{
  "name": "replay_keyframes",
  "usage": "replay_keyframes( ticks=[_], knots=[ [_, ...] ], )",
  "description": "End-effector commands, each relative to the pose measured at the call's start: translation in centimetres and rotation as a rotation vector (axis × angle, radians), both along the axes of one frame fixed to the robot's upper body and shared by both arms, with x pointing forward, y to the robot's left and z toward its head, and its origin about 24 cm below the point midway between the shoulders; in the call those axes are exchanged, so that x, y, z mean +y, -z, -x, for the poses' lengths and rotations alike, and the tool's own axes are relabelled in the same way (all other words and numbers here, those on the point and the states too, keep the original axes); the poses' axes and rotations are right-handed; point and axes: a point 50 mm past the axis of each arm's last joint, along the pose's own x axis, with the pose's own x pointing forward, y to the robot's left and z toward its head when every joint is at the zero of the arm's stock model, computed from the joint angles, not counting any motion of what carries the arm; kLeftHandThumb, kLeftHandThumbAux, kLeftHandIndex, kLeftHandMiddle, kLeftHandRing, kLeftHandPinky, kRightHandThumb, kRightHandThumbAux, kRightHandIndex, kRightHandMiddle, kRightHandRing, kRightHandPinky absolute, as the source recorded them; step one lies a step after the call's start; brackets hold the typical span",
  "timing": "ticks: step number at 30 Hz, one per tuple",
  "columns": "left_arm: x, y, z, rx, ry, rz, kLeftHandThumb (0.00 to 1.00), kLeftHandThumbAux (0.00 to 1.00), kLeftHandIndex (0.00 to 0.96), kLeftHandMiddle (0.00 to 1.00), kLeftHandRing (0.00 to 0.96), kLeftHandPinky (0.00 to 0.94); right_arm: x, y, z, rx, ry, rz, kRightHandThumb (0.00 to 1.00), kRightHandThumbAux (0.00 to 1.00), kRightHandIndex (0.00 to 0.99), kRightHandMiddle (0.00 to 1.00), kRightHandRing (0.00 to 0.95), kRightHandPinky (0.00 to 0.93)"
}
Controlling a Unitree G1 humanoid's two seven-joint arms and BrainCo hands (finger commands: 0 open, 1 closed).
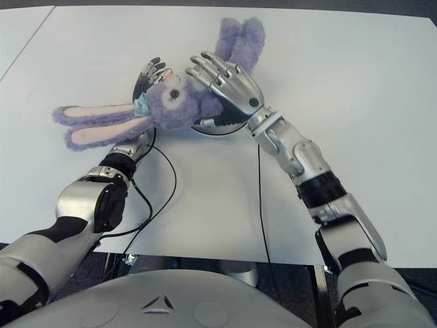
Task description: Put the doll into the plate.
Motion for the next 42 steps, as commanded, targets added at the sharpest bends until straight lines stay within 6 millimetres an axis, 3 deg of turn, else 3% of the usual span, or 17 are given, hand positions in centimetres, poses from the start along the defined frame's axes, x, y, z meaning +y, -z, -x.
replay_keyframes(
  ticks=[1,34,42],
  knots=[
    [0.4,13.0,8.9,0.599,-0.027,0.000,0.000,0.472,0.105,0.141,0.123,0.095,-0.6,0.0,2.1,0.042,-0.009,-0.022,0.127,0.391,0.000,0.000,0.000,0.000],
    [-0.1,12.7,8.6,0.563,-0.017,-0.021,0.000,0.485,0.122,0.163,0.149,0.119,-1.4,-0.8,3.2,0.172,-0.035,-0.072,0.131,0.457,0.000,0.000,0.000,0.000],
    [0.0,12.7,8.6,0.575,-0.008,-0.021,0.000,0.482,0.130,0.170,0.157,0.123,-2.3,-2.2,2.5,0.144,-0.030,-0.105,0.132,0.463,0.000,0.000,0.000,0.000]
  ],
)
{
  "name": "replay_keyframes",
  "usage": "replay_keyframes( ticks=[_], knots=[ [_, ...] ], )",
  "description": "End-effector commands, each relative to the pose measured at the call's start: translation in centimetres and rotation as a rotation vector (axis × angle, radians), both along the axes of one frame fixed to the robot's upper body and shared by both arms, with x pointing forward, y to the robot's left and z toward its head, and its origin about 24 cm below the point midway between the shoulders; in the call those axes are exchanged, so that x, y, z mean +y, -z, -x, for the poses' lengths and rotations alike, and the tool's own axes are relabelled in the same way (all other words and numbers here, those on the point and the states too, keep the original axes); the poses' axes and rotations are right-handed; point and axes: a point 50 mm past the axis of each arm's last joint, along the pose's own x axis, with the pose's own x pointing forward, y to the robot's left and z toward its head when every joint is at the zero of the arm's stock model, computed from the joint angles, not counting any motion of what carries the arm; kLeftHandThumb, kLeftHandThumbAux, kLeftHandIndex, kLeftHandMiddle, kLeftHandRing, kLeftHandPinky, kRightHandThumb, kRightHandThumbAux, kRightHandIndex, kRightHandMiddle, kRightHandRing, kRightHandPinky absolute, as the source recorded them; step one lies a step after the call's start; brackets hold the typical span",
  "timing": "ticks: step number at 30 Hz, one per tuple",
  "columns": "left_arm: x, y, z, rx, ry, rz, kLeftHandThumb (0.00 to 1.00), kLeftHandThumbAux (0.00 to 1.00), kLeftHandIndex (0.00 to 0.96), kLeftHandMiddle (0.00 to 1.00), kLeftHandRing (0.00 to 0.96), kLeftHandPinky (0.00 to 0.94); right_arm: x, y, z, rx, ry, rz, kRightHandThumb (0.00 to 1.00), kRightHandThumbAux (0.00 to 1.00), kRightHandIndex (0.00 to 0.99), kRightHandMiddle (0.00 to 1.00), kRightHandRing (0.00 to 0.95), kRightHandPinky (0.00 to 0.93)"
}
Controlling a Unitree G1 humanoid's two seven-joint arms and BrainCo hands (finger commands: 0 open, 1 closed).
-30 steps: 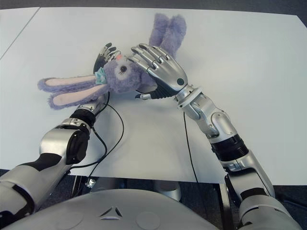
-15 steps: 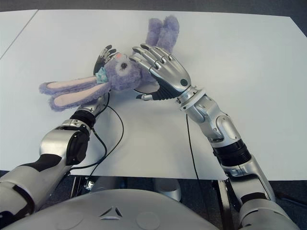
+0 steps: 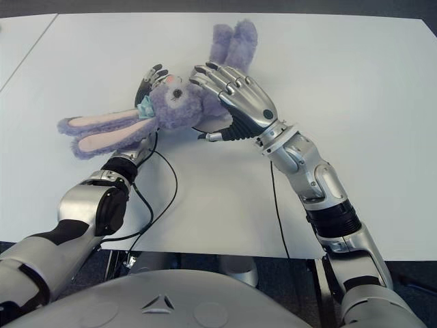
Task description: Put the doll into the plate.
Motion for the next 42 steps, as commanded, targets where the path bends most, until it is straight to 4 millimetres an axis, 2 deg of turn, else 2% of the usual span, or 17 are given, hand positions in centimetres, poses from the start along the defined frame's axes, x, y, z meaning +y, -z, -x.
replay_keyframes(
  ticks=[1,6,8,11,14,18,21,26,33,42],
  knots=[
    [0.4,11.8,8.1,0.554,-0.010,-0.031,0.000,0.482,0.130,0.170,0.157,0.122,-1.0,-0.7,-0.3,0.001,-0.003,-0.022,0.133,0.462,0.000,0.000,0.000,0.000],
    [0.6,11.9,8.2,0.564,-0.006,-0.039,0.000,0.486,0.130,0.161,0.145,0.100,-2.1,-2.2,-1.1,-0.037,0.009,-0.085,0.134,0.458,0.000,0.000,0.000,0.000],
    [0.6,12.0,8.2,0.572,-0.010,-0.032,0.000,0.487,0.130,0.159,0.142,0.105,-3.7,-3.4,-2.5,-0.066,0.038,-0.160,0.133,0.458,0.000,0.000,0.000,0.000],
    [0.6,12.0,8.2,0.577,-0.015,-0.024,0.000,0.490,0.129,0.161,0.145,0.132,-5.0,-4.3,-3.8,-0.089,0.058,-0.233,0.127,0.459,0.000,0.000,0.000,0.000],
    [0.6,12.0,8.2,0.579,-0.017,-0.019,0.000,0.494,0.130,0.167,0.152,0.143,-5.9,-5.1,-5.0,-0.105,0.057,-0.318,0.115,0.468,0.000,0.000,0.000,0.000],
    [0.5,11.9,8.2,0.573,-0.014,-0.020,0.000,0.500,0.130,0.172,0.158,0.143,-6.6,-5.6,-5.6,-0.114,0.039,-0.407,0.095,0.489,0.000,0.000,0.000,0.000],
    [0.5,11.9,8.2,0.570,-0.012,-0.021,0.000,0.505,0.130,0.175,0.161,0.139,-8.7,-6.1,-6.4,-0.104,0.082,-0.499,0.069,0.517,0.000,0.000,0.000,0.000],
    [0.5,11.9,8.2,0.570,-0.013,-0.016,0.000,0.507,0.131,0.180,0.165,0.139,-10.8,-5.8,-7.0,-0.104,0.162,-0.560,0.034,0.547,0.000,0.000,0.000,0.000],
    [0.6,11.9,8.2,0.574,-0.013,-0.020,0.000,0.505,0.138,0.182,0.164,0.135,-11.7,-4.2,-7.7,-0.101,0.225,-0.631,0.002,0.578,0.002,0.004,0.000,0.000],
    [0.6,11.9,8.1,0.577,-0.013,-0.022,0.000,0.513,0.133,0.181,0.165,0.141,-12.3,-3.6,-8.4,-0.101,0.253,-0.675,0.000,0.606,0.024,0.016,0.000,0.000]
  ],
)
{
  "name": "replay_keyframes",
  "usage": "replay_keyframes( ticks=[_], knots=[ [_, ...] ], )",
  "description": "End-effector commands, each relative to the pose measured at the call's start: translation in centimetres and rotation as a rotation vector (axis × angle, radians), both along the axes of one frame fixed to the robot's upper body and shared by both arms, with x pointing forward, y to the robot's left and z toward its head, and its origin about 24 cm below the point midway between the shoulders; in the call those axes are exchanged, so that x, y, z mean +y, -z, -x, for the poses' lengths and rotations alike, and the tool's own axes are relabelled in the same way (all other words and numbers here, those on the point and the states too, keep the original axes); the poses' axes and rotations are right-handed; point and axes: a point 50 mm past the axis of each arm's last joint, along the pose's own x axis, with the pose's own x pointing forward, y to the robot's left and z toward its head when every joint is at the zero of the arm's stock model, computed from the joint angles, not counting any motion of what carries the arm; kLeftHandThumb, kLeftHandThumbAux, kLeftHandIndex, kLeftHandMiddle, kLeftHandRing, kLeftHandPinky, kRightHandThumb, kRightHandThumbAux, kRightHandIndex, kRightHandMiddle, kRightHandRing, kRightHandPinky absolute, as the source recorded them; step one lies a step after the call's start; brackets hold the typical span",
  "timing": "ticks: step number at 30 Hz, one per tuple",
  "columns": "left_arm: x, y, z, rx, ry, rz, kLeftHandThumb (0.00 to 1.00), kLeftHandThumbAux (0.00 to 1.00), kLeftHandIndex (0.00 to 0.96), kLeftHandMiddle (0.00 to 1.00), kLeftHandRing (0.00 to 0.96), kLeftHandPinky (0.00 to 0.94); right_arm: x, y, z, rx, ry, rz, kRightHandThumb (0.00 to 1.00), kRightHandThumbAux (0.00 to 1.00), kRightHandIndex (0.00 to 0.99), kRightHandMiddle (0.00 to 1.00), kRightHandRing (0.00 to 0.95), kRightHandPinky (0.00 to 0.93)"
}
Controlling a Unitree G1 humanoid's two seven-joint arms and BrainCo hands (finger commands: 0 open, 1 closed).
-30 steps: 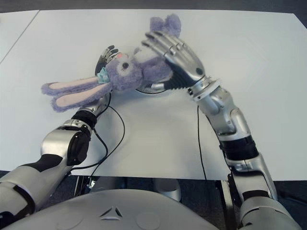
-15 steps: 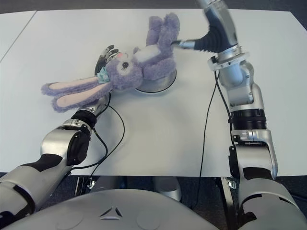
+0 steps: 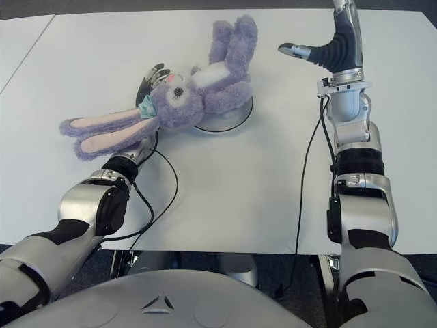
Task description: Put the doll into the plate.
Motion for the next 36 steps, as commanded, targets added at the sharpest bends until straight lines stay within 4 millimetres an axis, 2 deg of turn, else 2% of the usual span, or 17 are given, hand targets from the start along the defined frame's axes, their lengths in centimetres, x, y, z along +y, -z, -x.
replay_keyframes(
  ticks=[1,14,23,26,31,36],
  knots=[
    [0.7,12.1,8.2,0.584,-0.014,-0.024,0.000,0.513,0.131,0.179,0.163,0.139,0.0,0.5,-0.6,-0.012,0.002,-0.056,0.000,0.609,0.026,0.018,0.000,0.000],
    [0.7,12.1,8.2,0.580,-0.016,-0.019,0.000,0.516,0.130,0.178,0.170,0.154,-0.2,2.4,-1.5,0.053,0.018,-0.121,0.000,0.602,0.028,0.019,0.000,0.000],
    [0.8,12.1,8.2,0.583,-0.021,-0.017,0.000,0.517,0.130,0.179,0.169,0.153,0.8,5.7,-2.4,0.199,0.008,-0.251,0.000,0.639,0.018,0.011,0.000,0.000],
    [0.9,12.1,8.2,0.582,-0.023,-0.017,0.000,0.516,0.131,0.178,0.167,0.152,1.2,7.0,-2.5,0.264,-0.006,-0.309,0.000,0.684,0.015,0.008,0.000,0.002],
    [0.9,12.1,8.2,0.578,-0.023,-0.014,0.000,0.514,0.134,0.178,0.165,0.153,1.7,8.4,-2.5,0.329,-0.029,-0.363,0.000,0.706,0.006,0.003,0.000,0.000],
    [0.9,12.2,8.3,0.578,-0.031,-0.008,0.000,0.514,0.138,0.180,0.169,0.157,2.6,11.1,-2.0,0.425,-0.064,-0.437,0.000,0.696,0.001,0.000,0.000,0.000]
  ],
)
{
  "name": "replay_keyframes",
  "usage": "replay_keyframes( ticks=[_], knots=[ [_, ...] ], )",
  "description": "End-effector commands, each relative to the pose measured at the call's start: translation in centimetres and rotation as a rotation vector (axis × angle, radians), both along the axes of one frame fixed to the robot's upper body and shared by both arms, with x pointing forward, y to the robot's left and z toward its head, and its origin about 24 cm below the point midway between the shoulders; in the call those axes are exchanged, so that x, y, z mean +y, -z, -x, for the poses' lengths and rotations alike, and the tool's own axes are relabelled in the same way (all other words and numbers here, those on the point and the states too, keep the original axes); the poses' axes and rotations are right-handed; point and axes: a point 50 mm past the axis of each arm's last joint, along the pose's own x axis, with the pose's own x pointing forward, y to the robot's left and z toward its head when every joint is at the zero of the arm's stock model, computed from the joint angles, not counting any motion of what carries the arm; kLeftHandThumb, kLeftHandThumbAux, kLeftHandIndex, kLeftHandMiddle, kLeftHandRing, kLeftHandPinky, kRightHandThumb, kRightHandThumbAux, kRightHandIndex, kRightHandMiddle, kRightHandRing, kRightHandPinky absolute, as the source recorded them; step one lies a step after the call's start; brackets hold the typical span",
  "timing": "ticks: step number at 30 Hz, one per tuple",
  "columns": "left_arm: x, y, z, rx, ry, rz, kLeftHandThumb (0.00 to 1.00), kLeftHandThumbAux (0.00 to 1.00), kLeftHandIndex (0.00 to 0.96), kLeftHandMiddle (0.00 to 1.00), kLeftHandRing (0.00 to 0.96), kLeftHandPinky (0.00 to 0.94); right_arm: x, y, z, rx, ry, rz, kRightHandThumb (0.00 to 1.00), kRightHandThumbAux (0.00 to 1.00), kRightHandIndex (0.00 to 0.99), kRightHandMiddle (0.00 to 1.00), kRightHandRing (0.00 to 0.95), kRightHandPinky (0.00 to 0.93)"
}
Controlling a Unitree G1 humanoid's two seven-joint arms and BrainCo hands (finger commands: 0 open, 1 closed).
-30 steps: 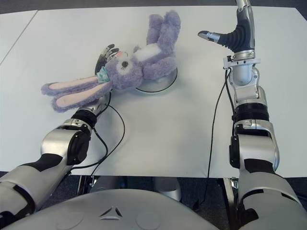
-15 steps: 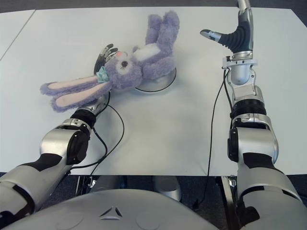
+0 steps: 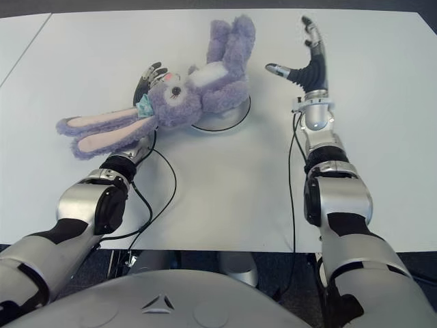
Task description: Put the doll into the plate.
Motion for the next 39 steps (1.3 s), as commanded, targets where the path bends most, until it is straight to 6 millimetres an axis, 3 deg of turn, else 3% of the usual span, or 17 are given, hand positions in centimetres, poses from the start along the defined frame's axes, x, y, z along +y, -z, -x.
replay_keyframes(
  ticks=[1,21,39],
  knots=[
    [0.6,12.3,8.4,0.581,-0.028,0.001,0.000,0.514,0.138,0.181,0.169,0.157,1.2,4.6,0.7,0.161,-0.037,-0.146,0.000,0.696,0.000,0.000,0.000,0.000],
    [0.8,12.4,8.6,0.570,-0.032,-0.002,0.000,0.495,0.129,0.173,0.161,0.147,2.5,11.2,2.6,0.448,-0.002,-0.319,0.000,0.744,0.000,0.006,0.000,0.005],
    [1.2,12.4,8.7,0.567,-0.032,-0.002,0.000,0.486,0.113,0.160,0.151,0.150,2.9,13.5,3.6,0.553,0.005,-0.468,0.000,0.799,0.033,0.044,0.037,0.073]
  ],
)
